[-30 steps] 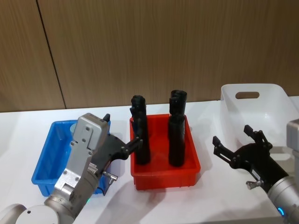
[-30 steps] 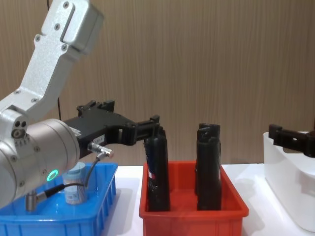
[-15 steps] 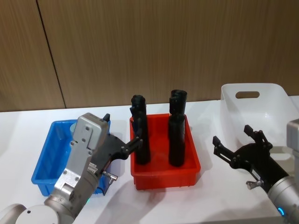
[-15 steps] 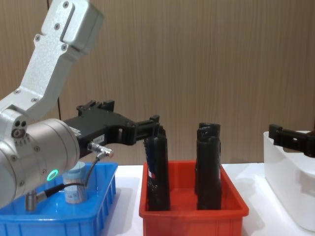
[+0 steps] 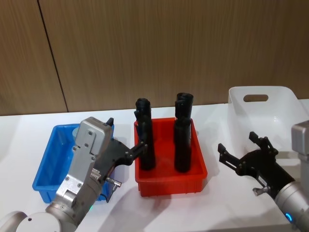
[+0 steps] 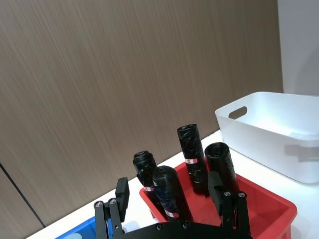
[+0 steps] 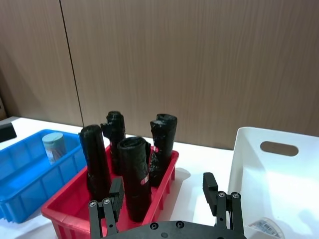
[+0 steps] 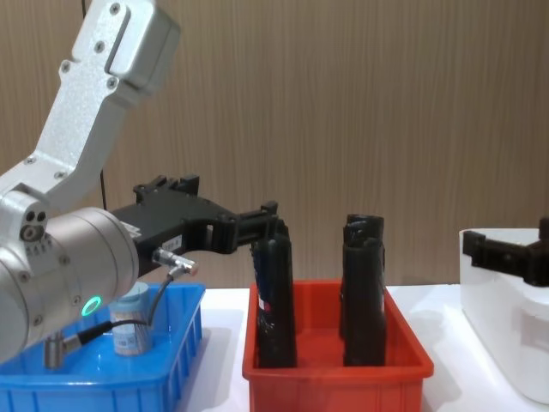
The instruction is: Pick the cotton swabs from the blue box and place them into the white box.
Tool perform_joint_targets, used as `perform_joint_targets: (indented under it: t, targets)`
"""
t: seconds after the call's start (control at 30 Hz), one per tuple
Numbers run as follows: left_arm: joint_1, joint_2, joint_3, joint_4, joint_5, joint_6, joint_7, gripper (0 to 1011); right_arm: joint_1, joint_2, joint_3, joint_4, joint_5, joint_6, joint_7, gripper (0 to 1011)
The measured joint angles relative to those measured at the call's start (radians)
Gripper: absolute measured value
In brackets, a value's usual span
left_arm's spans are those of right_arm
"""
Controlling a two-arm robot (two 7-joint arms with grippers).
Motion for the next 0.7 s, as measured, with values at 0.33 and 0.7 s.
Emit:
perform_joint_targets:
  t: [0.33, 0.7]
  targets:
    - [0.000, 0.000, 0.000, 0.000, 0.000, 0.000, 0.000, 1000, 0.057, -0.006, 0.008, 0.089, 0.010, 0.024, 0.087, 1002]
    - [0.000, 0.000, 0.000, 0.000, 0.000, 0.000, 0.000, 1000, 0.127, -0.010, 0.019, 0.203, 0.023, 0.019, 0.200, 1002]
